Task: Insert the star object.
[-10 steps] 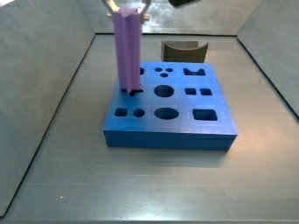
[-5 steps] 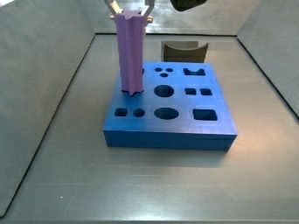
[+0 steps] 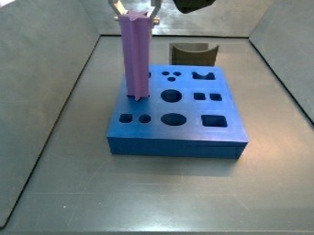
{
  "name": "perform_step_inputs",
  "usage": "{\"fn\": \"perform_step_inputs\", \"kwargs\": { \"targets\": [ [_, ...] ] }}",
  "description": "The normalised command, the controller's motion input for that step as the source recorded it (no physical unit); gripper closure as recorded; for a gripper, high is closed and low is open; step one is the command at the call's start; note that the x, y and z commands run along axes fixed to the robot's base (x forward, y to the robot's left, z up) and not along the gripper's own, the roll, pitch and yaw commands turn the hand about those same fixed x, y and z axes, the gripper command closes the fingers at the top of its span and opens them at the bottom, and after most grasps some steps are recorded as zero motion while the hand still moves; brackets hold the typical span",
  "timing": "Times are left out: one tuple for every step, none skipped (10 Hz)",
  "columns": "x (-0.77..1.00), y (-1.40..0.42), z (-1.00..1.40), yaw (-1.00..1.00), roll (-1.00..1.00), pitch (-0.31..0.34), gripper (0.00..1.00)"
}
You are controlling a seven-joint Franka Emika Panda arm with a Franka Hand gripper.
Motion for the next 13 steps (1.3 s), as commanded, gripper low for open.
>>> {"fn": "perform_step_inputs", "kwargs": {
  "targets": [
    [-0.23,-0.04,-0.57,0.16,0.07,-0.057,1.0],
    [-0.18,-0.03,-0.53,0.14,0.0,-0.057,1.0],
    [-0.01,0.0,-0.56,0.3,0.0,-0.067,1.0],
    [0.0,0.0,-0.63,0.22,-0.01,-0.06,1.0],
    [0.0,0.0,-0.43,-0.28,-0.14,-0.033,1.0],
    [0.0,0.0,-0.45,-0.27,-0.17,-0.051,1.0],
    [-0.1,0.0,-0.51,-0.25,-0.22,-0.096,1.0],
    [-0.17,0.0,-0.48,-0.32,-0.2,-0.08,1.0],
    [-0.11,0.0,-0.51,-0.16,-0.17,-0.061,1.0],
    [0.0,0.0,-0.59,0.0,-0.17,-0.073,1.0],
    [0.0,-0.02,-0.88,-0.01,-0.04,-0.089,1.0],
    [0.0,-0.01,-0.94,-0.01,0.02,-0.097,1.0],
    [0.0,0.0,-0.86,0.0,0.12,-0.126,1.0]
  ]
}}
